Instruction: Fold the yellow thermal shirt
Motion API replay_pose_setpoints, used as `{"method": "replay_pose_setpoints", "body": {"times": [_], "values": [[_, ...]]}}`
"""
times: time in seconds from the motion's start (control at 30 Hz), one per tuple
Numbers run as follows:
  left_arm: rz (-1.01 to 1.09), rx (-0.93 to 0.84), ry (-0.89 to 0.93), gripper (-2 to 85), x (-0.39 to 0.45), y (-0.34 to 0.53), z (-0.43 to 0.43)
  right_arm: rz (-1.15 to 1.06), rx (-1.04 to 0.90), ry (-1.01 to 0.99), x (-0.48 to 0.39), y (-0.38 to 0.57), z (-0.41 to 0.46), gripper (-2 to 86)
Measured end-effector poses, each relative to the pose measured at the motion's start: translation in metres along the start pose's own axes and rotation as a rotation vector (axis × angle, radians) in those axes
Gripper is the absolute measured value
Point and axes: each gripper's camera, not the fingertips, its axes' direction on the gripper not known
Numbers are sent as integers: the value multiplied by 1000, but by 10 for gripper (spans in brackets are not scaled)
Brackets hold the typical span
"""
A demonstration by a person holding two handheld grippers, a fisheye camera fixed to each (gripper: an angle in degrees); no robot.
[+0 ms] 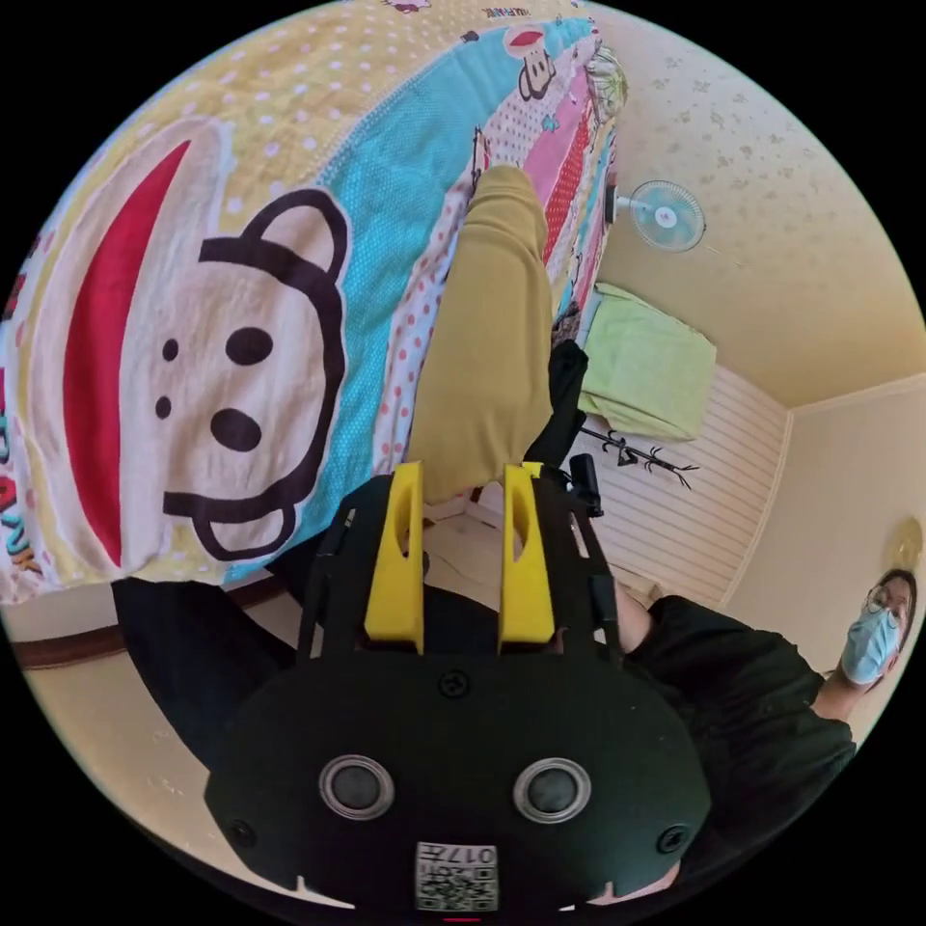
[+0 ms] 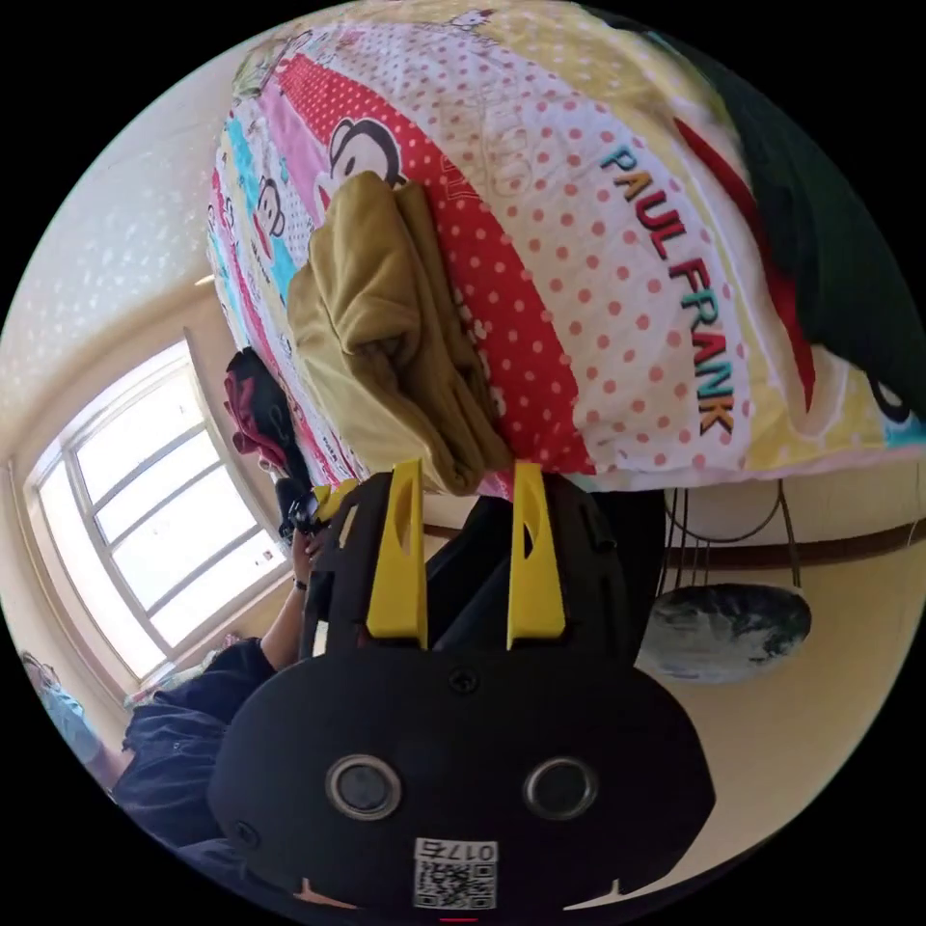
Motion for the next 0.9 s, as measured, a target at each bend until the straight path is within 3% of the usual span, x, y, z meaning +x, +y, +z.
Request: {"method": "replay_pose_setpoints", "body": {"times": [0.07, 0.23, 0.4, 0.5, 0.57, 0.67, 0.8, 0.9], "values": [[-14, -62, -33, 169, -6, -17, 12, 78, 0, -123, 19, 13, 2, 166], [-38, -268, -22, 137, -26, -36, 58, 246, 43, -503, 63, 51, 21, 174], [-138, -223, 44, 87, -35, -29, 64, 316, 1, -719, 69, 71, 64, 202], [-166, -196, 202, 77, -30, -18, 59, 326, 6, -849, 61, 72, 89, 231], [-149, -183, 304, 74, -13, -7, 51, 287, 0, -906, 49, 69, 100, 249], [-94, -192, 313, 69, 18, 5, 41, 192, 0, -918, 28, 63, 107, 259], [-33, -228, 225, 67, 55, 18, 38, 175, 63, -1057, 19, 61, 107, 148], [5, -229, 148, 66, 86, 32, 32, 89, 38, -941, -5, 75, 82, 101]]}}
